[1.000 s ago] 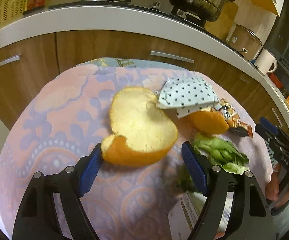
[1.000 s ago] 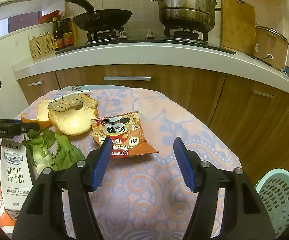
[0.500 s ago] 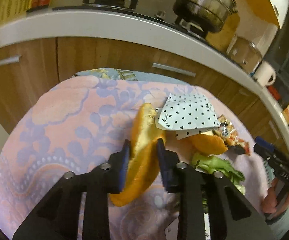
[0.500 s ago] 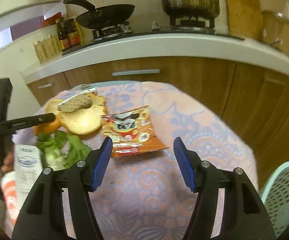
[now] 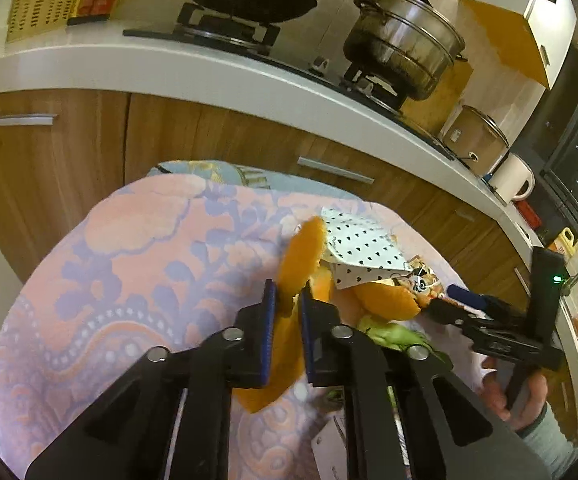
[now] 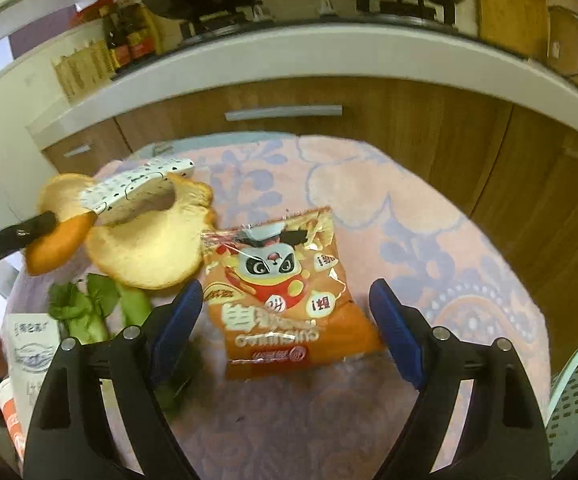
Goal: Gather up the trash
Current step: 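Grasp an orange peel with the left gripper while the right gripper grasps the snack packet, then carry the peel and snack packet over the blue basket and release them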
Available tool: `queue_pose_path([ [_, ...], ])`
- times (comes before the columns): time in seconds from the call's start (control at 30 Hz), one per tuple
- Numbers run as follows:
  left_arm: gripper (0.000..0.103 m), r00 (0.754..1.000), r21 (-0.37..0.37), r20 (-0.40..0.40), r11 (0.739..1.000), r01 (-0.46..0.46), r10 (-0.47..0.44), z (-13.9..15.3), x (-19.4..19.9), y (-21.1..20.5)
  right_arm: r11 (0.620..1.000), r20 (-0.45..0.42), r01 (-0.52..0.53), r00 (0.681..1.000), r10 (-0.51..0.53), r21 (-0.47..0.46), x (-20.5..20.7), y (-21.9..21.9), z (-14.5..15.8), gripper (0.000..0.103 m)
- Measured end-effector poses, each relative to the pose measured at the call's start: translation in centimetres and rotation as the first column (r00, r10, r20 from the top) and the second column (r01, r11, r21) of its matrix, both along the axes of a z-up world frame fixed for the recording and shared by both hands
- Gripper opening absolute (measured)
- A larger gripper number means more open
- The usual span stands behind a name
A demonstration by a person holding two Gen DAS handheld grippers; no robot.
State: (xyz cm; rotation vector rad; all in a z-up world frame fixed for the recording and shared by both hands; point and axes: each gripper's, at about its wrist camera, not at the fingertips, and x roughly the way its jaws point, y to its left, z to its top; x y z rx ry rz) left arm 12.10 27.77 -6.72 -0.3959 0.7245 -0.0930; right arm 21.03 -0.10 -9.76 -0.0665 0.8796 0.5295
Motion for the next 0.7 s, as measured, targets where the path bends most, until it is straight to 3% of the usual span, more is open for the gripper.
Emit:
queue_pose_path([
  [0.03,0.002,1.0,-0.006,0.001,1.0,0.007,-0.007,0.1,-0.1,0.0,1.0,-0.01,-0.006,1.0,0.006,-0.014,0.1,0.3,-0.2,0.081],
  [0.17,0.002,1.0,0.012,-0.021,1.0,0.011,-0.011,-0.4,0.1,-0.5,0.998,-0.005,0.001,1.0,-0.002,-0.059,-0.1,0.7,-0.5,0.058],
  [0.33,0.003,0.999,0.012,-0.036,1.0,-0.026,0.026,-1.2,-0.3,0.0,0.999,0.039,-0.006,0.999,0.007,-0.033,-0.8,0.2,0.1,0.042],
  [0.37,0.003,0.999,-0.002,-0.035,0.999,-0.039,0.039,-1.2,-0.5,0.5,1.0,0.048,-0.014,0.999,0.015,-0.022,-1.0,0.2,0.2,0.026],
  [0.7,0.003,0.995,-0.063,0.058,0.995,-0.078,0.082,1.7,-3.4,1.5,1.0,0.121,-0.001,0.993,0.0,0.004,-2.9,-1.1,1.9,0.021],
])
